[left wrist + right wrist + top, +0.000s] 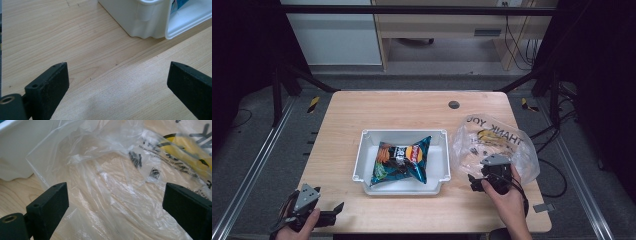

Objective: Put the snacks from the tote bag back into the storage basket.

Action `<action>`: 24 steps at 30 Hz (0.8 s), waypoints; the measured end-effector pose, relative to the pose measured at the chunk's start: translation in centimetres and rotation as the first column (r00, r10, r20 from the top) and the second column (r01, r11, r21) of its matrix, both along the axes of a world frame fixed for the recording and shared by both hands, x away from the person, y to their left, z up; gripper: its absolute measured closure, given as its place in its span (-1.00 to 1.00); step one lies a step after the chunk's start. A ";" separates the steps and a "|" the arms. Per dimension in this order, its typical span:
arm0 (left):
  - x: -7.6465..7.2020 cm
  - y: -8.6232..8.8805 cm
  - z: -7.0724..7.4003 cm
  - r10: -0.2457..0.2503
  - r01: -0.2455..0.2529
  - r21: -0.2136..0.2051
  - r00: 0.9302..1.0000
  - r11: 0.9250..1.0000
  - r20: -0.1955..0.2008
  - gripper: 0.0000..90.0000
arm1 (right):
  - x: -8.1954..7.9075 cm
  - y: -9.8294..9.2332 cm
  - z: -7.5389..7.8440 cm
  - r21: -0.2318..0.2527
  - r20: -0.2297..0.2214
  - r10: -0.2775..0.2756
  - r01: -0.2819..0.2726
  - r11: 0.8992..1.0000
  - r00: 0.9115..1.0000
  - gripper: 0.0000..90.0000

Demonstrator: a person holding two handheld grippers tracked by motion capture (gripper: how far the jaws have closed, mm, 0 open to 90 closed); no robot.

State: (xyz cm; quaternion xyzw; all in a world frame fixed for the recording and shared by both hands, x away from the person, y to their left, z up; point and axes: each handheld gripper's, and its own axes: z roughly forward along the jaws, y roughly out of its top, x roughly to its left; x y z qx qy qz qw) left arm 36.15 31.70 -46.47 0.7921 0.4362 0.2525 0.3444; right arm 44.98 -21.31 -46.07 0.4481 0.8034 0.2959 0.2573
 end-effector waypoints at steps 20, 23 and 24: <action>0.0 0.0 0.2 -0.001 0.001 -0.004 1.000 1.000 0.004 -0.92 | -0.5 0.4 -1.6 0.032 -0.041 0.022 -0.020 0.999 0.999 -0.84; 0.0 0.1 0.2 -0.001 0.001 -0.003 1.000 1.000 0.006 -0.92 | -0.5 0.4 -1.8 0.015 -0.049 0.021 -0.021 1.000 0.999 -0.85; 0.0 0.1 0.2 -0.001 0.001 -0.003 1.000 1.000 0.006 -0.92 | -0.4 0.3 -1.9 0.016 -0.059 0.021 -0.020 1.000 0.998 -0.85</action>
